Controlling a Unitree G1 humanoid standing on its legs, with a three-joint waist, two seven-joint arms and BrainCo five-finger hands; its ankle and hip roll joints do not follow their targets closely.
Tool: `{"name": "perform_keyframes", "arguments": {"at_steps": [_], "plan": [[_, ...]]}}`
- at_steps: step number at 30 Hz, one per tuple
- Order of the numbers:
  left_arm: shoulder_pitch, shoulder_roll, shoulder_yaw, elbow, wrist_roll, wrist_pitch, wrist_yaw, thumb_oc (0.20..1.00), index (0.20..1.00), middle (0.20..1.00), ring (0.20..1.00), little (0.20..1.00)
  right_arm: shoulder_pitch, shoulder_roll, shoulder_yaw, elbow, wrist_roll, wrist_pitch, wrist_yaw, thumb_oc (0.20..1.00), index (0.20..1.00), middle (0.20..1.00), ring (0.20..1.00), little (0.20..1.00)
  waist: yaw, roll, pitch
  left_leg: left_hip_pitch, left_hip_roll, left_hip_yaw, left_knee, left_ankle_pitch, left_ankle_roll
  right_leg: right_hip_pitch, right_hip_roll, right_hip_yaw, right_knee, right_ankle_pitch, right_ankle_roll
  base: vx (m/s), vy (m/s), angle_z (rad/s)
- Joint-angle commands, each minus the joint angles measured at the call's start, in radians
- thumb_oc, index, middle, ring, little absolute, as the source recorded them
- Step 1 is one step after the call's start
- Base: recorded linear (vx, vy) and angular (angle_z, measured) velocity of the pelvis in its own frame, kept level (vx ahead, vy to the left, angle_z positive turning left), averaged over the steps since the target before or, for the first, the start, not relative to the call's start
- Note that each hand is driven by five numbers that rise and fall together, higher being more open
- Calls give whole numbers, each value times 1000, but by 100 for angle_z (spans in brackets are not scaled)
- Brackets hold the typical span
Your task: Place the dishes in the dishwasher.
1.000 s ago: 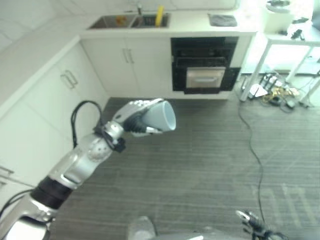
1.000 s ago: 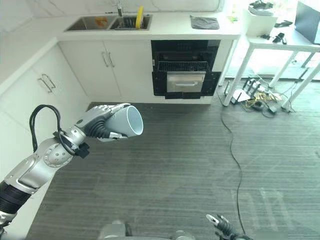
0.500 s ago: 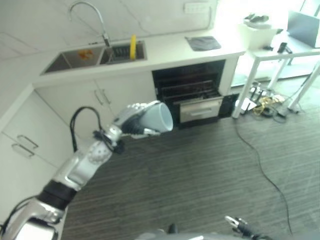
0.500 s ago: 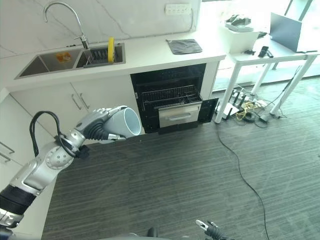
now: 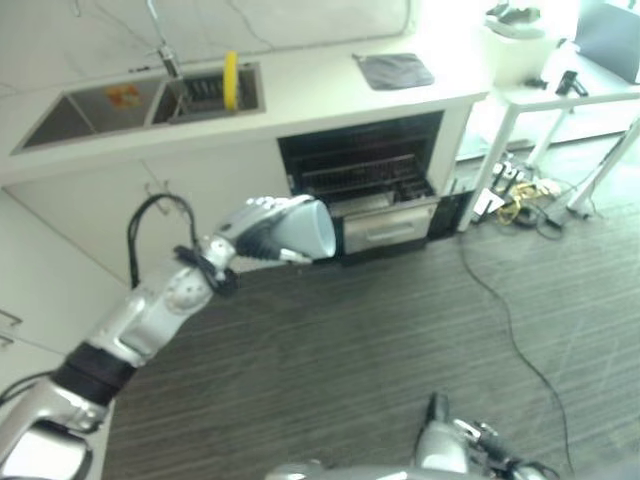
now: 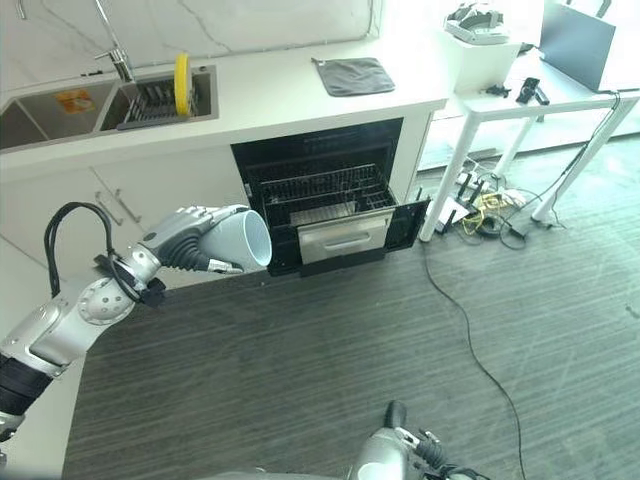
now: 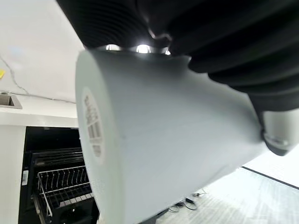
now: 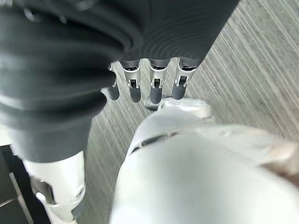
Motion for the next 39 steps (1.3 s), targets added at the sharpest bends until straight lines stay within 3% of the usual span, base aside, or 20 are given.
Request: {"name": "perform_keyframes", "arguments": {"at_steps": [1, 2, 4, 6, 8, 10, 12, 13, 15, 16, 17, 19, 21, 26, 29, 35, 39], "plan": [[22, -46, 88, -103, -6, 19, 27, 200, 200, 200, 200, 200, -21, -34, 11, 8, -14, -8, 28, 1000, 1000, 1000, 1000, 1000, -5, 29, -61, -74, 78, 77, 26, 27, 12, 43, 68, -11, 19, -14, -8, 303, -398, 30], [45, -77, 107, -118, 21, 39, 36, 200, 200, 200, 200, 200, -31, -44, 27, -5, -31, -3, 31, 1000, 1000, 1000, 1000, 1000, -5, 31, -68, -77, 101, 78, 49, 30, -5, 62, 107, -20, 15, -60, -44, 280, -375, 20], [58, -92, 116, -119, 28, 52, 47, 200, 200, 200, 200, 200, -39, -60, 40, -12, -40, -3, 32, 1000, 1000, 1000, 1000, 1000, -8, 31, -72, -98, 109, 77, 105, 33, -18, 75, 141, -11, 12, -90, -77, 208, -293, 5], [63, -101, 116, -106, 22, 47, 70, 200, 200, 200, 200, 200, -49, -79, 46, -12, -35, -4, 42, 1000, 1000, 1000, 1000, 1000, -3, 33, -66, -182, 143, 102, 281, 124, -52, 111, 176, -19, -5, -125, -124, 143, -287, -13], [65, -107, 119, -100, 16, 38, 82, 200, 200, 200, 200, 200, -54, -90, 40, -10, -42, -7, 53, 1000, 1000, 1000, 1000, 1000, 2, 36, -49, -253, 168, 131, 431, 149, -68, 140, 189, -40, -10, -148, -152, 147, -239, 0], [62, -115, 117, -89, 9, 23, 89, 200, 200, 200, 200, 200, -53, -92, 27, 1, -36, -6, 50, 1000, 1000, 1000, 1000, 1000, 3, 43, -40, -293, 204, 175, 497, 155, -90, 178, 204, -66, -21, -176, -164, 193, -152, 16], [59, -122, 114, -83, 12, 18, 97, 200, 200, 200, 200, 200, -59, -93, 13, 25, -43, -6, 55, 1000, 1000, 1000, 1000, 1000, 7, 49, -33, -312, 172, 185, 425, 170, -69, 195, 217, -65, -33, -170, -171, 181, 27, 46], [64, -131, 114, -87, 20, 18, 102, 200, 200, 200, 200, 200, -63, -89, 9, 37, -51, -7, 53, 1000, 1000, 1000, 1000, 1000, 8, 52, -31, -312, 181, 196, 350, 191, -74, 208, 225, -61, -41, -177, -171, 267, 165, 34], [69, -154, 117, -104, 32, 26, 101, 200, 200, 200, 200, 200, -58, -86, 9, 40, -62, -5, 42, 1000, 1000, 1000, 1000, 1000, 10, 65, -35, -312, 213, 202, 151, 273, -103, 232, 232, -64, -65, -185, -162, 271, 269, 1], [73, -161, 120, -107, 31, 26, 100, 200, 200, 200, 200, 200, -43, -88, 13, 40, -69, -12, 36, 1000, 1000, 1000, 1000, 1000, 13, 78, -41, -304, 243, 196, 16, 348, -136, 250, 230, -70, -78, -191, -151, 285, 305, -6], [79, -160, 125, -108, 31, 23, 97, 200, 200, 200, 200, 200, -34, -88, 15, 40, -70, -18, 34, 1000, 1000, 1000, 1000, 1000, 15, 80, -42, -297, 251, 191, -19, 366, -145, 258, 225, -72, -81, -192, -146, 209, 224, -18], [85, -161, 130, -105, 30, 15, 95, 200, 200, 200, 200, 200, -27, -87, 17, 40, -69, -24, 32, 1000, 1000, 1000, 1000, 1000, 18, 82, -45, -294, 254, 192, -34, 363, -145, 259, 219, -78, -78, -192, -142, 123, 151, -23], [94, -156, 137, -100, 28, 0, 87, 200, 200, 200, 200, 200, -22, -80, 31, 42, -55, -29, 18, 1000, 1000, 1000, 1000, 1000, 25, 78, -55, -261, 234, 195, -64, 326, -134, 264, 207, -88, -63, -203, -135, 155, 215, -9], [66, -164, 97, -104, 78, -24, 85, 200, 200, 200, 200, 200, -33, -76, 32, 37, -9, -11, 7, 1000, 1000, 1000, 1000, 1000, 30, 97, -34, -280, 182, 143, 13, 258, -95, 215, 165, -73, 57, -239, -137, 90, 321, 13], [5, -148, 64, -101, 74, -19, 86, 200, 200, 200, 200, 200, -44, -62, 33, 34, 25, -22, 0, 1000, 1000, 1000, 1000, 1000, 34, 99, -10, -287, 137, 119, 83, 192, -51, 165, 113, -54, 134, -238, -109, 76, 351, 26], [-44, -119, 49, -67, 42, -28, 57, 200, 200, 200, 200, 200, -20, -39, 52, -19, 56, -26, -39, 1000, 1000, 1000, 1000, 1000, 37, 63, -16, -277, 81, 149, 67, 146, 25, 161, 99, -26, 209, -207, -72, 74, 193, 2], [-89, -105, 22, -52, 32, -25, 35, 200, 200, 200, 200, 200, -11, -41, 39, -38, 69, -28, -49, 1000, 1000, 1000, 1000, 1000, 31, 51, -10, -269, 32, 158, 53, 110, 74, 98, 111, -26, 401, -171, -64, 53, 181, 4]]}}
